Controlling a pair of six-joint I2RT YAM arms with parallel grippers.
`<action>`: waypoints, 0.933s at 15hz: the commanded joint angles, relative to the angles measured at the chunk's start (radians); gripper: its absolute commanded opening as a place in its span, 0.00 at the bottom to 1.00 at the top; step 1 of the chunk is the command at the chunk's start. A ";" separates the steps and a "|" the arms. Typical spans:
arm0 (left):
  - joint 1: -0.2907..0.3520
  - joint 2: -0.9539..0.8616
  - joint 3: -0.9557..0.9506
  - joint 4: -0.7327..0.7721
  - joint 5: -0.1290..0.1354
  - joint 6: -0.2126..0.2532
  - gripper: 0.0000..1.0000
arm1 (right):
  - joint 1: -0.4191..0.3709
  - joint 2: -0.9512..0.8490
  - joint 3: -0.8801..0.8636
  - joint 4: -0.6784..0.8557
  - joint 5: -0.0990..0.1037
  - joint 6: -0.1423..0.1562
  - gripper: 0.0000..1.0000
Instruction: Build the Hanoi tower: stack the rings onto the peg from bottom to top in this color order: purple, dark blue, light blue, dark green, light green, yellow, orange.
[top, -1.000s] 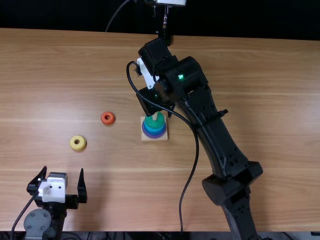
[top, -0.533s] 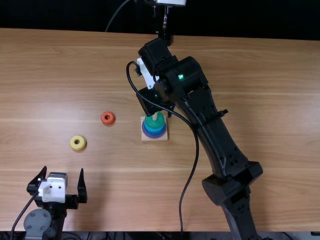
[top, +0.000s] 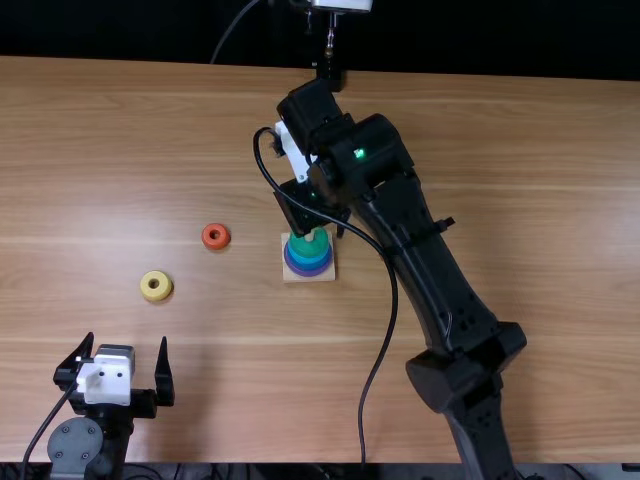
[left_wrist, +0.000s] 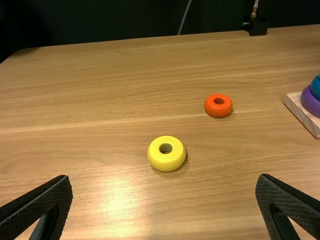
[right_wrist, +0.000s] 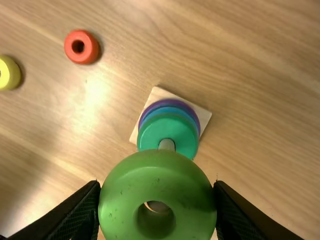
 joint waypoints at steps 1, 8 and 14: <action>-0.005 -0.012 -0.106 -0.080 0.007 -0.002 1.00 | -0.001 -0.041 -0.012 -0.001 -0.006 -0.003 0.00; -0.005 -0.012 -0.106 -0.080 0.007 -0.002 1.00 | -0.001 -0.040 -0.015 -0.001 0.009 0.010 1.00; -0.005 -0.012 -0.106 -0.080 0.007 -0.002 1.00 | -0.003 -0.043 0.001 -0.001 0.031 0.010 1.00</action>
